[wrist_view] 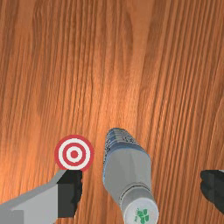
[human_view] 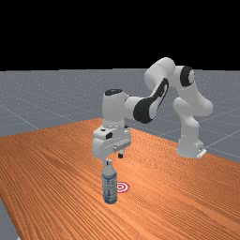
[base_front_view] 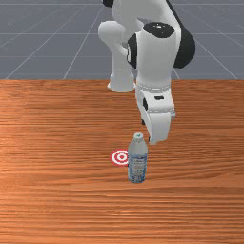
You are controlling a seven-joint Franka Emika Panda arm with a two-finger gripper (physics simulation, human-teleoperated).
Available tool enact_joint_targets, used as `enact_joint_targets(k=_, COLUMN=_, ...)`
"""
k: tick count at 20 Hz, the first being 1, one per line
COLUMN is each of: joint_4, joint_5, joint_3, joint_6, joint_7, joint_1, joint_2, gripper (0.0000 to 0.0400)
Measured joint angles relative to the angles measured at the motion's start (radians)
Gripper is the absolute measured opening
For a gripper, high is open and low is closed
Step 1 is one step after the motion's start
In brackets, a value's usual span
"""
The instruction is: Pick up the bottle and put it on the marker
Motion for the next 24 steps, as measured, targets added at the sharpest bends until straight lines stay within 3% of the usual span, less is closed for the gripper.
enact_joint_targets(k=4, joint_4=-0.025, joint_5=0.009, joint_3=0.005, joint_6=0.039, joint_7=-0.006, joint_1=-0.005, joint_2=0.002, gripper=0.04)
enact_joint_targets(k=9, joint_4=-0.037, joint_5=0.026, joint_3=-0.036, joint_6=0.04, joint_7=0.129, joint_1=-0.007, joint_2=-0.004, gripper=0.04)
enact_joint_targets(k=13, joint_4=-0.044, joint_5=0.017, joint_3=-0.024, joint_6=0.045, joint_7=0.005, joint_1=-0.046, joint_2=-0.008, gripper=0.04)
enact_joint_targets(k=19, joint_4=-0.044, joint_5=0.004, joint_3=-0.006, joint_6=0.049, joint_7=-0.074, joint_1=-0.051, joint_2=-0.005, gripper=0.04)
enact_joint_targets(k=24, joint_4=-0.039, joint_5=0.008, joint_3=-0.015, joint_6=0.053, joint_7=0.015, joint_1=-0.021, joint_2=0.002, gripper=0.04)
